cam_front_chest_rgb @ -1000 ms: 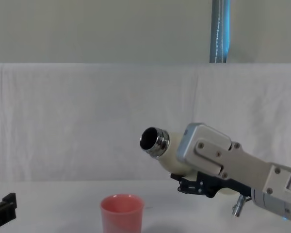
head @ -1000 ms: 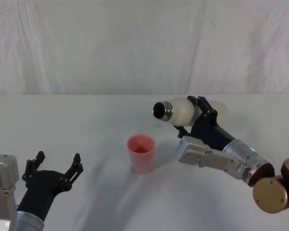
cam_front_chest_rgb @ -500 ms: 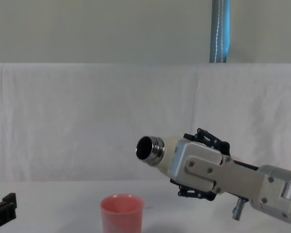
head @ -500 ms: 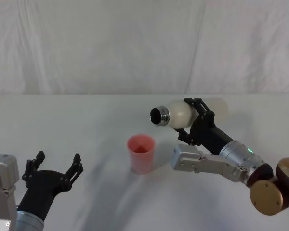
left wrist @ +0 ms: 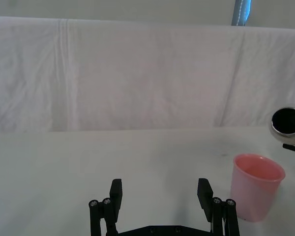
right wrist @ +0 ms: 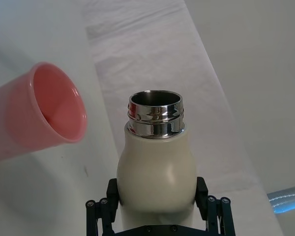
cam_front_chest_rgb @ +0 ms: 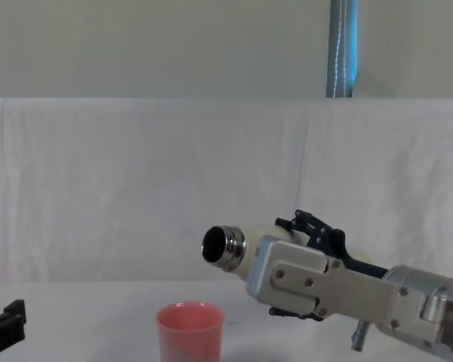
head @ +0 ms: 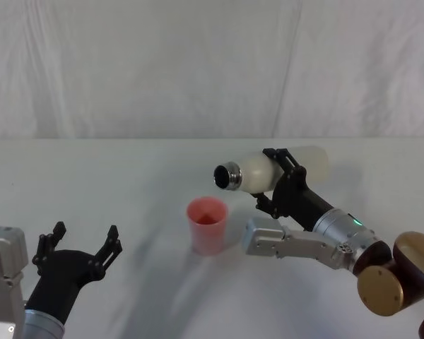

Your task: Grasp the thermos with one hand and pour water into the cup lid.

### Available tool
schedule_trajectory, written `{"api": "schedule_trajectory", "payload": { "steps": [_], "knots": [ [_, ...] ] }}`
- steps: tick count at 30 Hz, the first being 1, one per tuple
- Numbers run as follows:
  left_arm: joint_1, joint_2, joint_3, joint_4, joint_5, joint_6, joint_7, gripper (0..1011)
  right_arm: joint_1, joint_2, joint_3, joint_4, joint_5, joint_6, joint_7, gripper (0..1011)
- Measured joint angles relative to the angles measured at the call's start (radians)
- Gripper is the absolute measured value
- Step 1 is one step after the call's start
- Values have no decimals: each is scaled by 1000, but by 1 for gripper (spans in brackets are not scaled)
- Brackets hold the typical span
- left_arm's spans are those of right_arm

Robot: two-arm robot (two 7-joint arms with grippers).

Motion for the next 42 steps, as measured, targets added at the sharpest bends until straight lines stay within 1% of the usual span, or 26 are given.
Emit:
{"api": "schedule_trajectory", "payload": {
  "steps": [11,19,25,35,42],
  "knots": [
    [0,0,0,0,0,0,0,1001,33,-13,-21,62,-32,-12,-41,951],
    [0,0,0,0,0,0,0,1001,58,-14,-39,98,-74,-12,-87,951],
    [0,0,0,0,0,0,0,1001,66,-12,-50,104,-93,-12,-105,950],
    [0,0,0,0,0,0,0,1001,72,-10,-65,104,-107,-15,-118,951],
    [0,0,0,0,0,0,0,1001,80,0,-80,103,-129,-19,-131,951]
  ]
}}
